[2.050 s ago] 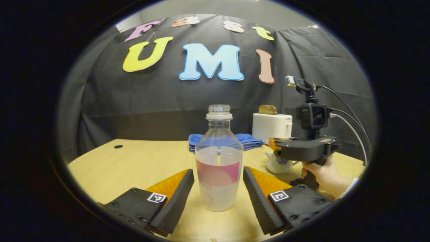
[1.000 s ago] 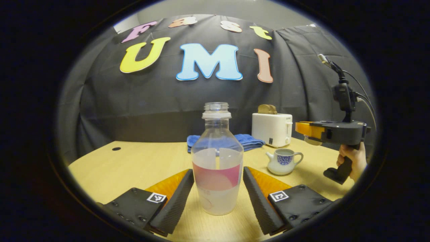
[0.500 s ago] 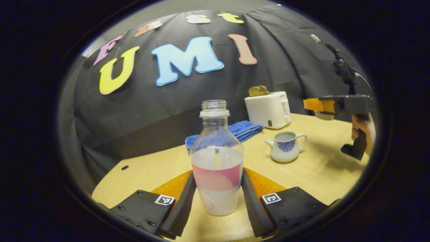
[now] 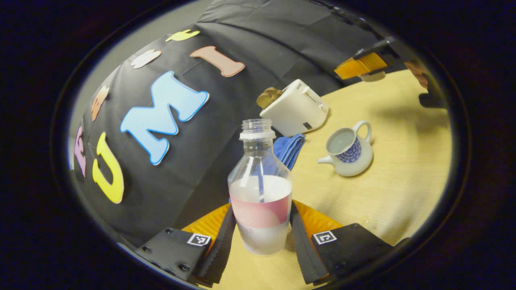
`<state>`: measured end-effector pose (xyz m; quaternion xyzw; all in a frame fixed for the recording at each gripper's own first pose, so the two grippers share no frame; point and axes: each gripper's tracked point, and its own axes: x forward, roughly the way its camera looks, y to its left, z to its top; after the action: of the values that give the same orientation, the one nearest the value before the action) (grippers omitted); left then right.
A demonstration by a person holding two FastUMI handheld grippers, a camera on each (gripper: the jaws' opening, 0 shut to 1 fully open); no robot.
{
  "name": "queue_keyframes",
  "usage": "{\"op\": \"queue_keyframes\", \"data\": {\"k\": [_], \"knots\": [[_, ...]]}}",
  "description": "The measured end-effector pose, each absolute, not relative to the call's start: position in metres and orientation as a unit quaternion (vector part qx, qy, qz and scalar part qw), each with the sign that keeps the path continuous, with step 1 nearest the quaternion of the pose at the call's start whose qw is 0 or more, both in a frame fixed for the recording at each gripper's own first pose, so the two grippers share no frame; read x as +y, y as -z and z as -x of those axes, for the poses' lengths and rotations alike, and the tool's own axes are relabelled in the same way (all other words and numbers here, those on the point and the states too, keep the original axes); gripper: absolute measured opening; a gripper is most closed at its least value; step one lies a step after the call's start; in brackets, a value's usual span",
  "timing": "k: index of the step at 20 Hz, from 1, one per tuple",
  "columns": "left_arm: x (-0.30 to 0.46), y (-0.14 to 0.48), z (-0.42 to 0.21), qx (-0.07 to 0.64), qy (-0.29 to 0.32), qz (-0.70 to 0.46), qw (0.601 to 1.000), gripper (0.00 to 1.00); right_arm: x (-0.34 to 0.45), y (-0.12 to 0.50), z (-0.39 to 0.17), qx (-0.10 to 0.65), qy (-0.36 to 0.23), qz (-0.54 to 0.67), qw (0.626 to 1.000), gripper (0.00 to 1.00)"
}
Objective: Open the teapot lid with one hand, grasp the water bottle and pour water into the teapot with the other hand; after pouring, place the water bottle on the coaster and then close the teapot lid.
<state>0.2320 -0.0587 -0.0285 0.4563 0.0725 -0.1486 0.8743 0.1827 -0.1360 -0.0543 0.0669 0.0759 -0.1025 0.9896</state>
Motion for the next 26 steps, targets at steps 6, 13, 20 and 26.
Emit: {"op": "queue_keyframes", "data": {"k": [6,13,20,26], "knots": [[-0.074,0.045,-0.257,0.088,0.185,-0.590,0.781,0.84,-0.126,0.044,-0.177,0.080,0.083,-0.032,0.993,0.10],[-0.093,0.049,-0.276,0.085,0.201,-0.709,0.670,0.84,-0.131,0.046,-0.176,0.089,0.088,-0.040,0.991,0.10],[-0.108,0.041,-0.273,0.076,0.199,-0.783,0.584,0.84,-0.129,0.047,-0.175,0.092,0.090,-0.046,0.991,0.10],[-0.116,0.032,-0.270,0.068,0.180,-0.821,0.537,0.84,-0.127,0.047,-0.176,0.090,0.083,-0.062,0.991,0.10]]}}
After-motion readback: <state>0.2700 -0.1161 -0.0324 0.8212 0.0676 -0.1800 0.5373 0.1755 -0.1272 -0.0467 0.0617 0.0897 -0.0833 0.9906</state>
